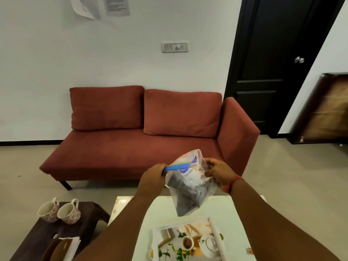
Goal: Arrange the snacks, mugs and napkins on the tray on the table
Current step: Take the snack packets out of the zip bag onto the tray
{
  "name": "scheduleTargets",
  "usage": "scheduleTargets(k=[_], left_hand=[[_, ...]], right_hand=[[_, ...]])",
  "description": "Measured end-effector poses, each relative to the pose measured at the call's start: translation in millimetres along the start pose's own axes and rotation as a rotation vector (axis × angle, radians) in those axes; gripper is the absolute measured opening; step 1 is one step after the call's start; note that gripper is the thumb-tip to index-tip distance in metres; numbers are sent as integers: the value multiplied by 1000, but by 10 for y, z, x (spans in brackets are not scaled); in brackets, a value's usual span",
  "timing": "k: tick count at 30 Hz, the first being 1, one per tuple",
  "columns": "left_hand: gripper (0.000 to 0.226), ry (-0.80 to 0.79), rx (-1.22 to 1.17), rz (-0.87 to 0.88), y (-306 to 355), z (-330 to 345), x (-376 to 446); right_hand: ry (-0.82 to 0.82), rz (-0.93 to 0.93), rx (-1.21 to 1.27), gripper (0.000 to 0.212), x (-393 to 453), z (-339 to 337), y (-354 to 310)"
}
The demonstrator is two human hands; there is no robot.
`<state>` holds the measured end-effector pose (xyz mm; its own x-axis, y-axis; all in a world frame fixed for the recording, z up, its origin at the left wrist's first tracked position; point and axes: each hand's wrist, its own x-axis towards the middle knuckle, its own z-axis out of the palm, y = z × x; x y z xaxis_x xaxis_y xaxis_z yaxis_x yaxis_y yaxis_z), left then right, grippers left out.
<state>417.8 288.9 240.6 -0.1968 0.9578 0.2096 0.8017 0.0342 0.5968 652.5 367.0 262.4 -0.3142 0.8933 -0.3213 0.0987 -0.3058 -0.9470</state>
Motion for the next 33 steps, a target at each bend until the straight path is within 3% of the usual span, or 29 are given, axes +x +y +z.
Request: scheduleTargets(k=[4, 9, 15, 18, 23, 27, 33], left_hand=[[13, 30, -41, -87, -100, -181, 124], [13, -145, -97, -126, -113, -182, 212], [20, -294, -325, -386, 118, -51, 189], [27, -343, -633, -513, 277, 23, 107], [24, -338, -917, -642, 439, 175, 16], [21, -239, -869, -605, 543, 315, -19], [20, -64, -784, -573, 678, 487, -7]], right_hand=[[254, -30, -182, 37, 221, 170, 50], [456, -102, -557, 38, 277, 487, 156], [260, -127, -302, 7, 47, 965, 372], [128, -158, -264, 12, -53, 1064, 387], [159, -234, -350, 21, -173, 915, 337], [151, -269, -465, 21, -208, 751, 317], [173, -282, -387, 23, -241, 614, 335]])
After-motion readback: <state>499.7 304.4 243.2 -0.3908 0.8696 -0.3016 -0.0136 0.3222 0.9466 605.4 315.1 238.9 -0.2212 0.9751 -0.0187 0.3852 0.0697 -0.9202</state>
